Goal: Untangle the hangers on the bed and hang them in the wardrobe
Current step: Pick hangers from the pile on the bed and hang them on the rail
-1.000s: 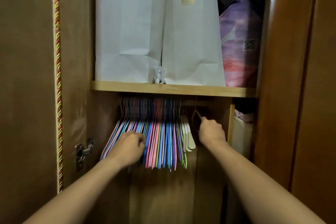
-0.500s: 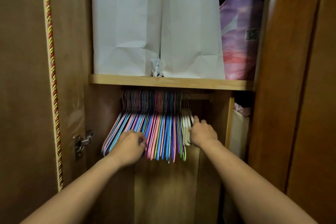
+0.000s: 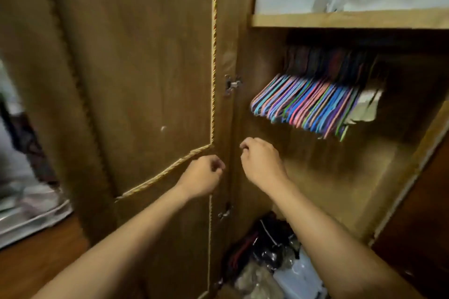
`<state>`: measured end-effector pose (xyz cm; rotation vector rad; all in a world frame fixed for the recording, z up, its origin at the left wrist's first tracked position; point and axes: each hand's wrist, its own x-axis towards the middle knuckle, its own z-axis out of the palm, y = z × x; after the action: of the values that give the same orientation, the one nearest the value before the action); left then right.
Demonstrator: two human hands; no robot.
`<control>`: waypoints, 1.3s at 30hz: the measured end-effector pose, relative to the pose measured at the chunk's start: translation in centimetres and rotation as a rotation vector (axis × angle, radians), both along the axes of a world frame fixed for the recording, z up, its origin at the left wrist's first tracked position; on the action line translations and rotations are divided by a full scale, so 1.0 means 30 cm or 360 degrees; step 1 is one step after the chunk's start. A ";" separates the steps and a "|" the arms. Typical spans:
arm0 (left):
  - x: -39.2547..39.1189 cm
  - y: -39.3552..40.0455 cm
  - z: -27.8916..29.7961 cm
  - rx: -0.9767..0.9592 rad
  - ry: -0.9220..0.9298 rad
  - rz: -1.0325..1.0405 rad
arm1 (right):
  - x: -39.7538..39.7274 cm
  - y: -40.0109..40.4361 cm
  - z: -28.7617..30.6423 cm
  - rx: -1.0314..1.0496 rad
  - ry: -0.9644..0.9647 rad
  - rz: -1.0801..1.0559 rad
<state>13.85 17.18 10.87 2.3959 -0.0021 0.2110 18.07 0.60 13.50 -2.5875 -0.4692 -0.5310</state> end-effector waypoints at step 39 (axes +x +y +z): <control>-2.755 0.863 -1.501 -0.1768 0.1100 0.2894 | -2.197 2.037 -1.580 -0.1943 0.1179 0.2304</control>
<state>-68.81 43.09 -34.18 0.6434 1.9610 0.0983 -47.85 61.70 -33.91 -2.0352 -2.4639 1.4871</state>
